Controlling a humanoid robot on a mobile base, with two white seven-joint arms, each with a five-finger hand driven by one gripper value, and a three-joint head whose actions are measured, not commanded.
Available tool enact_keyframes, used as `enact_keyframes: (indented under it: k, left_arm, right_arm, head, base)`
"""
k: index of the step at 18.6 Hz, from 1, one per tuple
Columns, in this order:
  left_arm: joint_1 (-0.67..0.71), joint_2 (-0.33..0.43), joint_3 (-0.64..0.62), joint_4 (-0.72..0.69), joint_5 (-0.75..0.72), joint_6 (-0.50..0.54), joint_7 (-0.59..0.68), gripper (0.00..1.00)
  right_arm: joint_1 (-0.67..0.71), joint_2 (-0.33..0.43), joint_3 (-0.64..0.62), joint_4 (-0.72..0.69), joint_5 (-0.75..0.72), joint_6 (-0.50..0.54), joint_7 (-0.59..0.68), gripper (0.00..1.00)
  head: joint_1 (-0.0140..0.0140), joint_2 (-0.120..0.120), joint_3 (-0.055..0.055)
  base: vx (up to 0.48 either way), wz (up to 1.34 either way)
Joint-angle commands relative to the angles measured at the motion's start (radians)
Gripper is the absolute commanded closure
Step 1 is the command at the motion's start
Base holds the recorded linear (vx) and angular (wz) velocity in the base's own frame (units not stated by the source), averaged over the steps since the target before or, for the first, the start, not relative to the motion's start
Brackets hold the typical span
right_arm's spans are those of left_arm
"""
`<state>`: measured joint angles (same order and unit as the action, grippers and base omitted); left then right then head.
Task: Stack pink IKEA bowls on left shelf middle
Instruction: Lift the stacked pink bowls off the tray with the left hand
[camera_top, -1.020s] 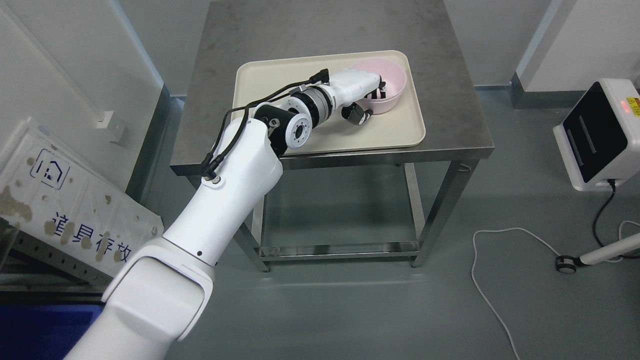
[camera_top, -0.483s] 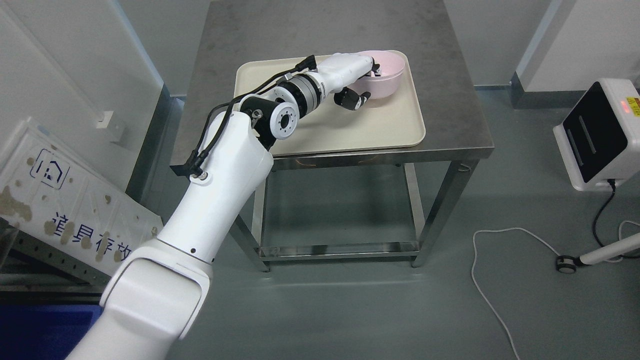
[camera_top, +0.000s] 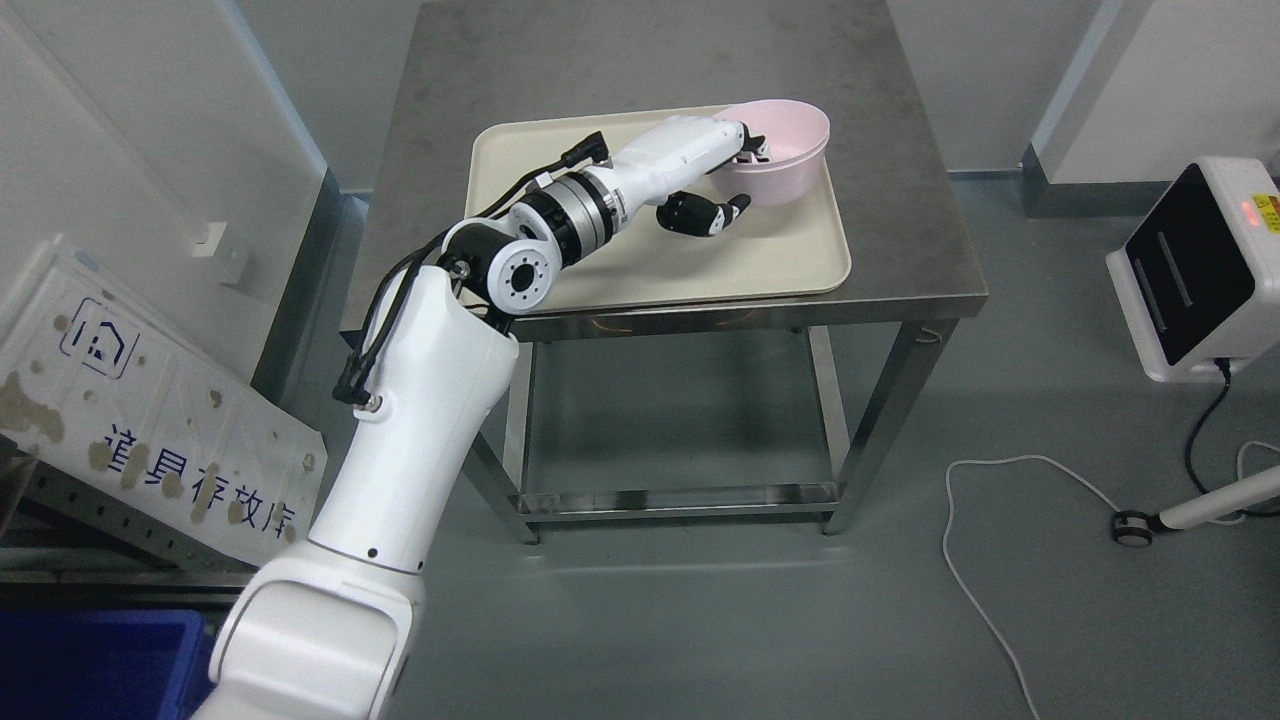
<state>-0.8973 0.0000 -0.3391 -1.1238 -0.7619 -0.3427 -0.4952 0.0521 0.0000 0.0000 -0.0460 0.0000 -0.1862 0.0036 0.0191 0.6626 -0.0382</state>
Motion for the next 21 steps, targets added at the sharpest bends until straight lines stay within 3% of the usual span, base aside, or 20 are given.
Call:
enact_keyframes:
  k: [1, 21]
  left_arm:
    - [0.167, 0.018, 0.264, -0.313, 0.001, -0.068, 0.0, 0.97]
    - [0.235, 0.018, 0.292, -0.346, 0.016, -0.099, -0.006, 0.97]
  right_arm:
    - [0.0, -0.017, -0.011, 0.0, 0.008, 0.001, -0.001, 0.0]
    - [0.0, -0.017, -0.011, 0.0, 0.008, 0.001, -0.001, 0.0]
  head:
    - [0.0, 0.0, 0.0]
    - [0.0, 0.0, 0.0]
  base:
    - [0.0, 0.0]
    - [0.0, 0.0]
